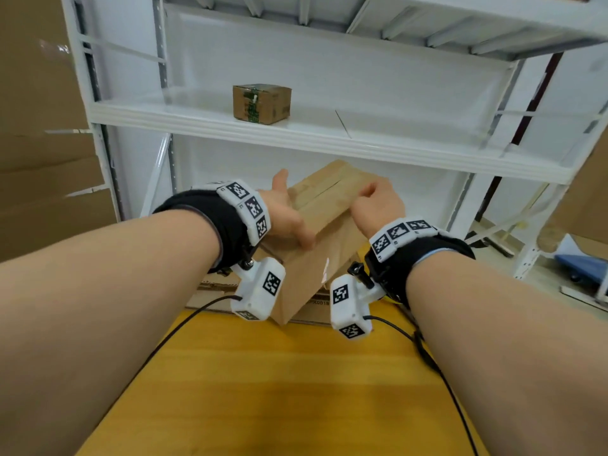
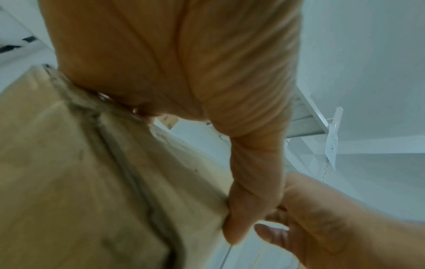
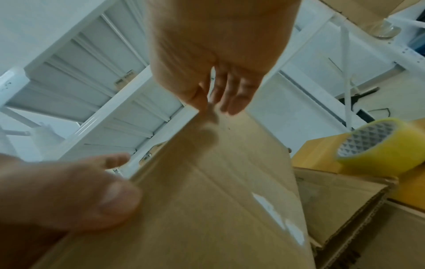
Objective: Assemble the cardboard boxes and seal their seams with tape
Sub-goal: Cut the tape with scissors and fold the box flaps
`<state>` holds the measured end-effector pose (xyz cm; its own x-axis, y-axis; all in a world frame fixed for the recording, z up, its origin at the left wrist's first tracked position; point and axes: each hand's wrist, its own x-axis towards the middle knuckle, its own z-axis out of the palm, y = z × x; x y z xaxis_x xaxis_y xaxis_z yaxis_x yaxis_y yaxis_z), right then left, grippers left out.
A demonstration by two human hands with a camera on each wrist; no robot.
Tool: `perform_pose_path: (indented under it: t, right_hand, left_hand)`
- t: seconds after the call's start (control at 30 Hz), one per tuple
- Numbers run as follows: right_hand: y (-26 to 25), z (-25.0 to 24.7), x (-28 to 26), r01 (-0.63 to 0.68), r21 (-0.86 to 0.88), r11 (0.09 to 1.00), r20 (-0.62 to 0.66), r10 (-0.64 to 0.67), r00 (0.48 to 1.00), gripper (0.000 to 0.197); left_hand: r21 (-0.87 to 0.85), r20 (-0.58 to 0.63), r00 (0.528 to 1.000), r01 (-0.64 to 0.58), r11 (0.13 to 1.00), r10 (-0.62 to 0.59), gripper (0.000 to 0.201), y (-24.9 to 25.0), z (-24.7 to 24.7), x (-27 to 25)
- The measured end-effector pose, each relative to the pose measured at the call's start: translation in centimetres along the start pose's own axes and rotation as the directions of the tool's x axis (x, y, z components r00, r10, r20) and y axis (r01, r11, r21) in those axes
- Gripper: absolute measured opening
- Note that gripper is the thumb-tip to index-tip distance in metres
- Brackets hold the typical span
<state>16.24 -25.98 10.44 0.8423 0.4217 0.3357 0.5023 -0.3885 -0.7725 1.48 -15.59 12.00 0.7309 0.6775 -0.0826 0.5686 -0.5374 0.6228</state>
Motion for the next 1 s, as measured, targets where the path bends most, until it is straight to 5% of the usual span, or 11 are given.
perform_pose_path:
  t: [0.1, 0.17, 0.27, 0.5, 0.63, 0.73, 0.83, 1.0]
  right_hand:
    - [-1.2, -1.0, 0.1, 0.190, -0.138, 0.972, -0.124, -0.207, 0.970, 0.036]
    - [-2.7, -0.7, -0.9, 0.388, -0.321, 0.864, 0.024, -0.402, 0.915, 0.053]
    - [-4.2, 1.3, -2.6, 0.548, -0.381, 0.744, 0.252, -0.487, 0.836, 0.074]
    - [-4.1, 0.7, -2.3, 0.479, -0.472, 0.740, 0.104, -0.493, 0.864, 0.062]
    - [-3.4, -1.9, -0.9, 0.287, -0.440, 0.851, -0.097, -0.363, 0.927, 0.046]
    - [-3.3, -3.4, 0.0, 0.100, -0.278, 0.955, -0.213, -0.162, 0.964, 0.044]
    - [-4.2, -4.6, 0.5, -0.039, -0.049, 0.998, -0.185, 0.029, 0.982, 0.053]
    - [-5.8, -5.0, 0.2, 0.053, 0.124, 0.991, -0.222, -0.025, 0.975, 0.038]
  left_hand:
    - [0.057, -0.009, 0.999, -0.053, 0.997, 0.054, 0.146, -0.2, -1.5, -0.7]
    - [0.127, -0.021, 0.995, -0.092, 0.988, 0.095, 0.146, -0.2, -2.1, -1.2]
    - [0.230, -0.026, 0.981, -0.181, 0.956, 0.192, 0.142, -0.2, -2.2, -2.1]
    - [0.264, -0.067, 0.960, -0.246, 0.933, 0.273, 0.144, -1.5, -2.7, -3.3]
    - [0.259, -0.087, 0.949, -0.273, 0.927, 0.304, 0.145, -2.0, -3.3, -3.8]
    - [0.233, -0.124, 0.945, -0.269, 0.934, 0.303, 0.146, -2.4, -3.7, -3.8]
    - [0.236, -0.200, 0.928, -0.266, 0.935, 0.314, 0.147, -2.5, -4.0, -3.7]
    - [0.315, -0.316, 0.893, -0.220, 0.923, 0.321, 0.150, -2.8, -2.9, -3.5]
